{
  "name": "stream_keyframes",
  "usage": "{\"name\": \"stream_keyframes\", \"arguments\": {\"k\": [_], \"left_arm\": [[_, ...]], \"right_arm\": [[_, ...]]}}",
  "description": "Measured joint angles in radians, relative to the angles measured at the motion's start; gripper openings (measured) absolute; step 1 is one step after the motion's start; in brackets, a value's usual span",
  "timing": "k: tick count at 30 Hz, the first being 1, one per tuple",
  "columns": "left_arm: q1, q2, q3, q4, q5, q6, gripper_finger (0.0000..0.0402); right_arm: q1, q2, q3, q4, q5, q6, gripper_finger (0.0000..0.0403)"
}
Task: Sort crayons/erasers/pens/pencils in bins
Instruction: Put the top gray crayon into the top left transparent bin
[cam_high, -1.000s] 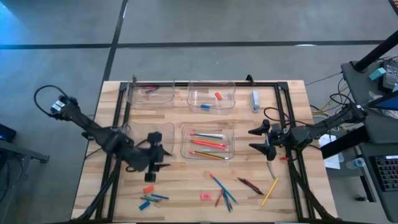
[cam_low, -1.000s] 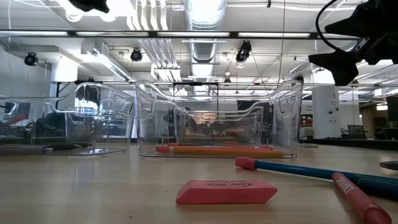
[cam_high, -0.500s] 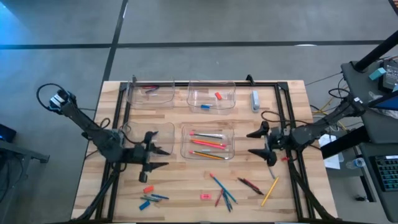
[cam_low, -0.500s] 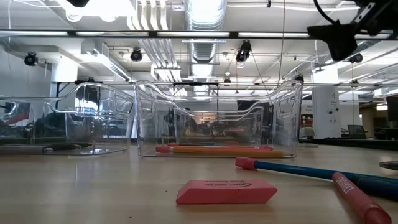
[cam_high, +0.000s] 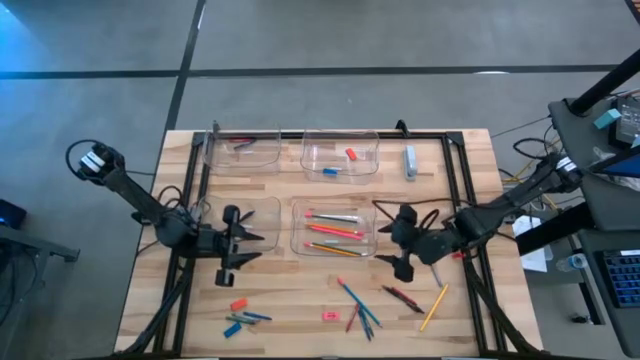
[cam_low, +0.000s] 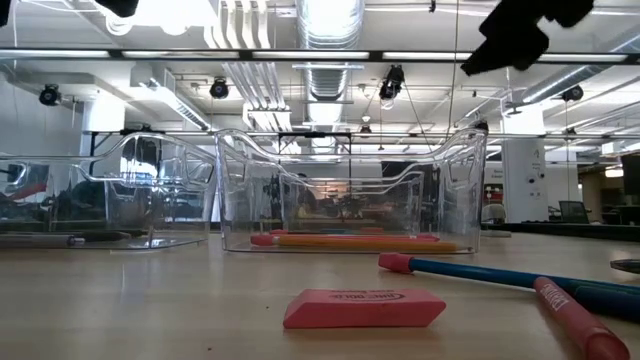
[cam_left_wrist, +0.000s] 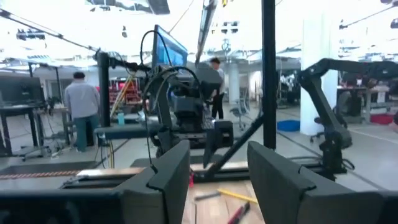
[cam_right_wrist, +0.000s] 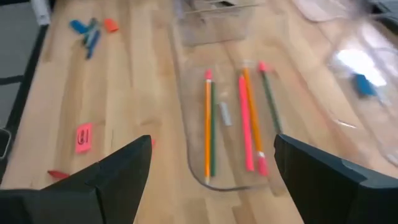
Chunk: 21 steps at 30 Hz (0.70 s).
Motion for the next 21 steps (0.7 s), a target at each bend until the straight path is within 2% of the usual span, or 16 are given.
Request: {"name": "stream_keyframes", "arguments": {"k": [3, 5, 9, 11, 17, 21], "left_arm": [[0.0, -0.012, 0.0, -0.001, 0.001, 0.002, 0.0145], [0.0, -0.016, 0.0, -0.003, 0.001, 0.006, 0.0145], [0.001, -0.019, 0.0, -0.002, 0.0, 0.053, 0.0145], [0.001, -0.019, 0.0, -0.002, -0.001, 0.054, 0.0145], [0.001, -0.012, 0.0, -0.001, -0.002, 0.047, 0.0145], [0.0, -0.01, 0.0, -0.001, -0.002, 0.046, 0.0145]], "right_arm": [[0.008, 0.039, 0.132, -0.185, 0.023, 0.082, 0.0325], [0.009, 0.068, 0.197, -0.343, 0.001, 0.164, 0.0325], [0.023, 0.092, 0.251, -0.578, -0.041, 0.387, 0.0325], [0.044, 0.095, 0.241, -0.629, -0.051, 0.478, 0.0325], [0.12, 0.056, 0.11, -0.64, -0.143, 0.647, 0.0325], [0.153, 0.023, 0.02, -0.638, -0.147, 0.741, 0.0325]]}}
